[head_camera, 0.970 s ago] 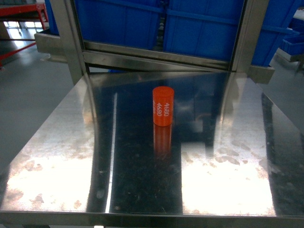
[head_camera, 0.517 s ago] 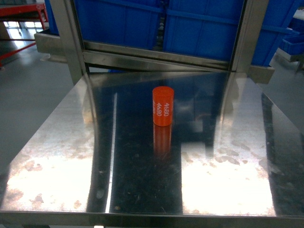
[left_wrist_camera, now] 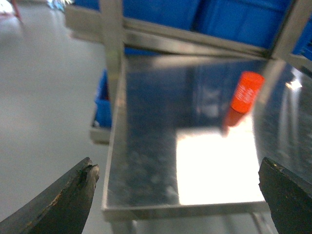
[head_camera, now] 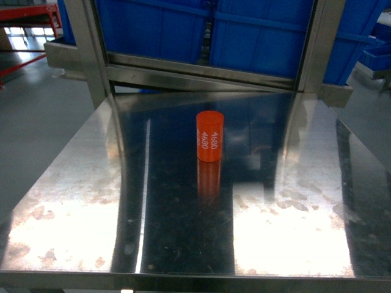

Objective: Pick capacitor and pack into box

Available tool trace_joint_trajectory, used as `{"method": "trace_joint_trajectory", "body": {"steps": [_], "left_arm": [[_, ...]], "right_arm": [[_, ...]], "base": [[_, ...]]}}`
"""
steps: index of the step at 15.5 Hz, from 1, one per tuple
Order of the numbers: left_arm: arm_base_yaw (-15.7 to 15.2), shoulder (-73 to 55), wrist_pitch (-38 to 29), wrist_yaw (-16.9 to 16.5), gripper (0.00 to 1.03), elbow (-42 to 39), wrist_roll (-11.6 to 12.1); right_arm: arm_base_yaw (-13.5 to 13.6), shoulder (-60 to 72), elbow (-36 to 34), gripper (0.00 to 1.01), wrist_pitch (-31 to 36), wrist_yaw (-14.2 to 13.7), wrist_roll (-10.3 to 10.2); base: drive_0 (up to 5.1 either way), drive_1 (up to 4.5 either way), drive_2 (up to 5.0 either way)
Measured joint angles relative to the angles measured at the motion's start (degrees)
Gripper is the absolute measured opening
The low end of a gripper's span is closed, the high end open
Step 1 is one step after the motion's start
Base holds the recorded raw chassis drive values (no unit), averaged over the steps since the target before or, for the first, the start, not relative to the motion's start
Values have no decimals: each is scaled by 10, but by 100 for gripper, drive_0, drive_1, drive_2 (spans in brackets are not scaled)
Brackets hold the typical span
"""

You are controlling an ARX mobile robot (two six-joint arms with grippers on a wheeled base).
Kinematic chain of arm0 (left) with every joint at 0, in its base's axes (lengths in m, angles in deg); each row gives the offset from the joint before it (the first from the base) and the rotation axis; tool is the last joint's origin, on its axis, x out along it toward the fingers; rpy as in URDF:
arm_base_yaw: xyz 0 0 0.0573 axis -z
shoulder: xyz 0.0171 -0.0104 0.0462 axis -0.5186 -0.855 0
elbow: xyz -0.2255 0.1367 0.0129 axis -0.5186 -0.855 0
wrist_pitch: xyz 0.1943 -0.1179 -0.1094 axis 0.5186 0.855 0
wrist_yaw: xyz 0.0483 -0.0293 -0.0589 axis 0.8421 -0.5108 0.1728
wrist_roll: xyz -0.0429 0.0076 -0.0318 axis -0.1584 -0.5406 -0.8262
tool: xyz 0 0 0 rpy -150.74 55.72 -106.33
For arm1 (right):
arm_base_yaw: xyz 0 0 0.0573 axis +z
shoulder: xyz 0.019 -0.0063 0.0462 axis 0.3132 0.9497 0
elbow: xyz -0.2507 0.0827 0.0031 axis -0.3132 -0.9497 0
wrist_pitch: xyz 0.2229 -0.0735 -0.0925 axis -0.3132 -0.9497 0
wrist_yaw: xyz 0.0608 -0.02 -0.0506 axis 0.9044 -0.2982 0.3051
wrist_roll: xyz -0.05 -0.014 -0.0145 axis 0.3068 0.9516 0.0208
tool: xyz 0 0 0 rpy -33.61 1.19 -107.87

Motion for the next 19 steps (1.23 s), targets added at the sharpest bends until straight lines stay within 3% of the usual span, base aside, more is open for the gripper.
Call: {"method": "trace_joint_trajectory", "body": {"steps": [1, 2, 4, 6, 8, 10, 12, 13, 17, 19], "left_arm": [[34, -127, -82, -24, 98, 30, -27], [79, -240, -183, -15, 98, 64, -46], [160, -478, -372, 46, 98, 166, -57], [254, -676, -435, 93, 98, 284, -56], [308, -816, -446, 145, 98, 381, -46], [330, -926, -456, 209, 98, 468, -13], [328, -994, -469, 278, 98, 513, 25], [321, -1014, -467, 295, 98, 527, 41], [299, -1077, -440, 295, 98, 584, 47], [299, -1100, -416, 268, 98, 604, 40]], "right_arm": [[0, 0, 0, 98, 1, 1, 0], [0, 0, 0, 98, 0, 0, 0], [0, 0, 0, 98, 0, 0, 0], [0, 0, 0, 98, 0, 0, 0], [0, 0, 0, 98, 0, 0, 0], [0, 0, 0, 98, 0, 0, 0], [0, 0, 0, 98, 0, 0, 0], [0, 0, 0, 98, 0, 0, 0], [0, 0, 0, 98, 0, 0, 0], [0, 0, 0, 98, 0, 0, 0]], "base": [[0, 0, 0], [0, 0, 0], [0, 0, 0], [0, 0, 0], [0, 0, 0], [0, 0, 0], [0, 0, 0], [0, 0, 0], [0, 0, 0], [0, 0, 0]]}}
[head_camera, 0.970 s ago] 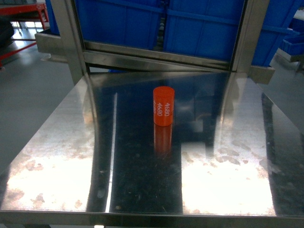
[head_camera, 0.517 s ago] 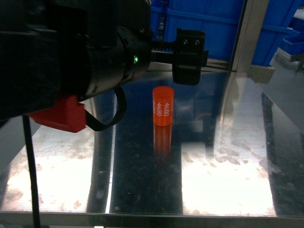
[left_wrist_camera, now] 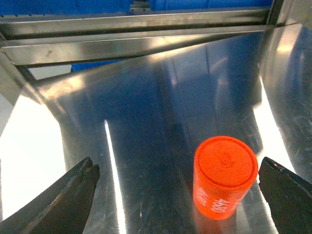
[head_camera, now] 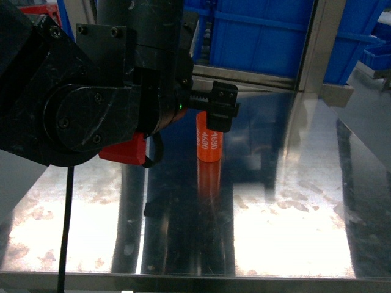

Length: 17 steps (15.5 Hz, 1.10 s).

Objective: Pick capacitor and pack into box

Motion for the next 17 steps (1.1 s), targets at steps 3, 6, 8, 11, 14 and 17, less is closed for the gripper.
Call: {"method": "trace_joint_trajectory", "body": {"steps": [3, 6, 8, 11, 14, 17], "left_arm": [[4, -19, 17, -16, 98, 13, -11], [14, -52, 35, -21, 98, 34, -24], [21, -82, 50, -16, 98, 54, -35], [27, -154, 85, 8, 98, 129, -61], [26, -181, 99, -4, 98, 158, -87], [25, -196, 95, -12, 88, 177, -103]], "right_arm": [[0, 0, 0, 98, 0, 0, 0], [0, 0, 0, 98, 0, 0, 0], [0, 0, 0, 98, 0, 0, 0], [0, 0, 0, 98, 0, 0, 0], [0, 0, 0, 98, 0, 0, 0], [0, 0, 0, 98, 0, 0, 0]], "base": [[0, 0, 0], [0, 0, 0], [0, 0, 0], [0, 0, 0], [0, 0, 0], [0, 0, 0]]}}
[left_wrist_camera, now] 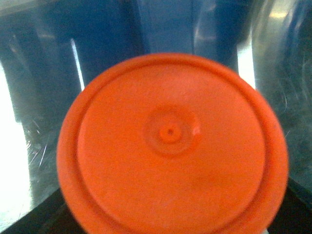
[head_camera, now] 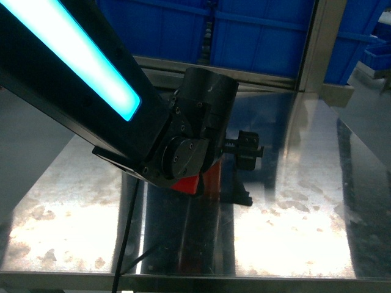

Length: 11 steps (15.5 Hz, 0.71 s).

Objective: Pick capacitor and pack into box

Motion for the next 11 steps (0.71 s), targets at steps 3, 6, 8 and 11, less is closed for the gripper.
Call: {"method": "trace_joint_trajectory", "body": {"steps": [3, 6, 8, 11], "left_arm": [[0, -7, -9, -3, 72, 9, -7], [0, -12, -26, -2, 47, 11, -12], [-2, -12, -44, -2, 46, 10, -11], [-14, 38, -101, -13, 46, -62, 0]], "right_arm": [[0, 0, 0, 98, 0, 0, 0], [0, 0, 0, 98, 0, 0, 0], [0, 0, 0, 98, 0, 0, 0], [0, 0, 0, 98, 0, 0, 0]], "base": [[0, 0, 0], [0, 0, 0], [0, 0, 0], [0, 0, 0]]}}
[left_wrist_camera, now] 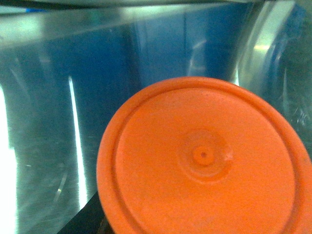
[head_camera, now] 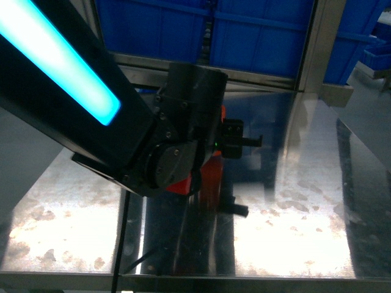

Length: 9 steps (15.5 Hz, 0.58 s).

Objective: Pick capacitor and pack into box

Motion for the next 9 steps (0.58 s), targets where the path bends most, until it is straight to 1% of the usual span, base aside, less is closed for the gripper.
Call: {"method": "trace_joint_trajectory", "body": {"steps": [1, 2, 3, 4, 5, 7, 8, 9], "left_arm": [[-13, 38, -22, -7, 46, -34, 5], [-34, 87, -56, -16, 46, -72, 15], [-59, 143, -92, -26, 46, -113, 31], [-87, 203, -113, -43, 46, -158, 37], [-118, 259, -138, -55, 45, -207, 50], [-194, 392, -138, -110, 45, -316, 61], [-224, 459, -122, -143, 45, -358, 62], [-256, 534, -102, -183, 45, -398, 62]], "right_arm": [[0, 0, 0, 98, 0, 0, 0], [0, 0, 0, 98, 0, 0, 0], [0, 0, 0, 98, 0, 0, 0], [0, 0, 0, 98, 0, 0, 0], [0, 0, 0, 98, 0, 0, 0], [0, 0, 0, 98, 0, 0, 0], [0, 0, 0, 98, 0, 0, 0], [0, 0, 0, 98, 0, 0, 0]], "base": [[0, 0, 0], [0, 0, 0], [0, 0, 0], [0, 0, 0], [0, 0, 0], [0, 0, 0], [0, 0, 0], [0, 0, 0]]}}
